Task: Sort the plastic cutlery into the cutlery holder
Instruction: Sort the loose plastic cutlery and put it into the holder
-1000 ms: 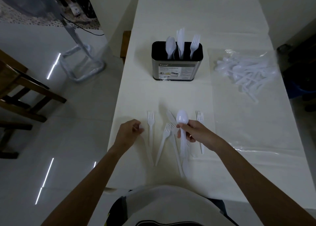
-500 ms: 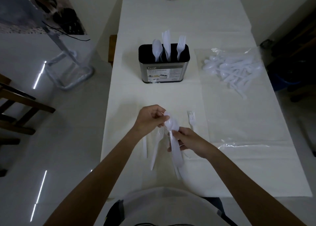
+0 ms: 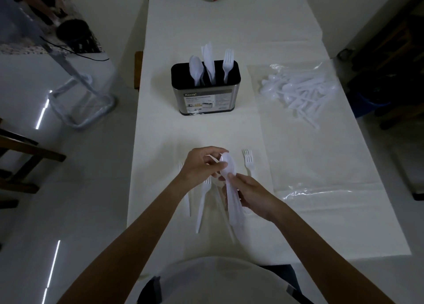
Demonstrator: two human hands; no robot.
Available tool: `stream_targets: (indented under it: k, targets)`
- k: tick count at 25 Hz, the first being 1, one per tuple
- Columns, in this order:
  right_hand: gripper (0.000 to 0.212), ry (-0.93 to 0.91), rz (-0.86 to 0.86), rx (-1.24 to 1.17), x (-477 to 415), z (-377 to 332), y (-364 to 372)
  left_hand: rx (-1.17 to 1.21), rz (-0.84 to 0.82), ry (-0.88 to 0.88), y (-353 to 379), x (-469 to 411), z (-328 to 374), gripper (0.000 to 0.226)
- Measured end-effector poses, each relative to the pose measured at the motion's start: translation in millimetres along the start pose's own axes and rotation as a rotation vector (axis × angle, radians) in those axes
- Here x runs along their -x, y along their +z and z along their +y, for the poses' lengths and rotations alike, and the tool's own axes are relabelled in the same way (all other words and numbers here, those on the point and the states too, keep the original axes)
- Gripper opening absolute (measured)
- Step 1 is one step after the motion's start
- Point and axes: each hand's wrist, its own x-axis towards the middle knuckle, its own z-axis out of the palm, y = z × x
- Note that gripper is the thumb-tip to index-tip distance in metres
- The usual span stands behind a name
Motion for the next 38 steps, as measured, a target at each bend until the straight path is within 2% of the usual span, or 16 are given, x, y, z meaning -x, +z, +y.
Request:
stream_targets:
  k: [3,6,8,10,13,16,18,20,22,23,25,27,30,33,36,38]
  targets:
    - [0.020,-0.010,-0.011,0.204,1.2,-8.0,-2.7,-0.029,0.026,0.043,4.4,-2.7,3.6,0.021]
    - [0.023,-0.056,0.155,0.553,-6.7,-14.9,-12.1,-0.092,0.031,0.144,8.0,-6.1,10.4,0.021]
    - [0.017,-0.039,0.128,0.513,-8.8,-25.1,-20.2,-0.087,0.015,0.191,5.1,-11.6,16.4,0.021]
    - [0.023,-0.013,0.078,0.493,-11.8,-38.6,-27.1,-0.049,-0.006,0.192,-1.8,-18.7,24.3,0.021]
    - [0.026,-0.044,0.064,0.588,-21.4,-61.3,-32.2,-0.007,-0.032,0.176,-13.7,-28.4,39.7,0.022]
    - [0.019,-0.095,0.061,0.668,-34.3,-90.2,-34.8,0.013,-0.029,0.177,-30.7,-43.5,58.5,0.027]
    - [0.021,-0.166,0.111,0.638,-45.6,-115.3,-37.2,0.013,0.094,0.188,-50.7,-61.1,68.6,0.032]
    - [0.023,-0.271,0.197,0.564,-57.9,-145.6,-38.4,0.044,0.334,0.209,-73.2,-81.2,75.8,0.031]
    - [0.014,-0.394,0.264,0.421,-69.0,-177.9,-35.4,0.057,0.525,0.179,-91.3,-97.6,78.5,0.035]
    - [0.011,-0.457,0.293,0.357,-76.0,-193.6,-33.5,0.059,0.545,0.120,-97.5,-106.9,74.0,0.039]
    - [0.008,-0.570,0.348,0.283,-92.0,-220.0,-30.0,0.046,0.498,-0.037,-106.3,-126.3,57.9,0.047]
    - [0.010,-0.653,0.393,0.268,-109.4,-237.0,-25.4,0.107,0.449,-0.122,-107.3,-140.0,45.7,0.054]
    - [0.016,-0.672,0.427,0.339,-136.7,-242.5,-16.8,0.229,0.447,-0.150,-97.0,-151.5,39.7,0.052]
    - [0.036,-0.618,0.438,0.502,-160.9,-229.0,-11.1,0.274,0.467,-0.088,-89.8,-153.2,35.9,0.045]
    - [0.024,-0.591,0.388,0.710,-172.3,-211.3,-12.2,0.286,0.479,-0.032,-89.8,-157.2,24.8,0.046]
    - [0.021,-0.634,0.373,0.805,-171.9,-207.9,-11.2,0.281,0.487,-0.024,-89.3,-158.5,20.5,0.046]
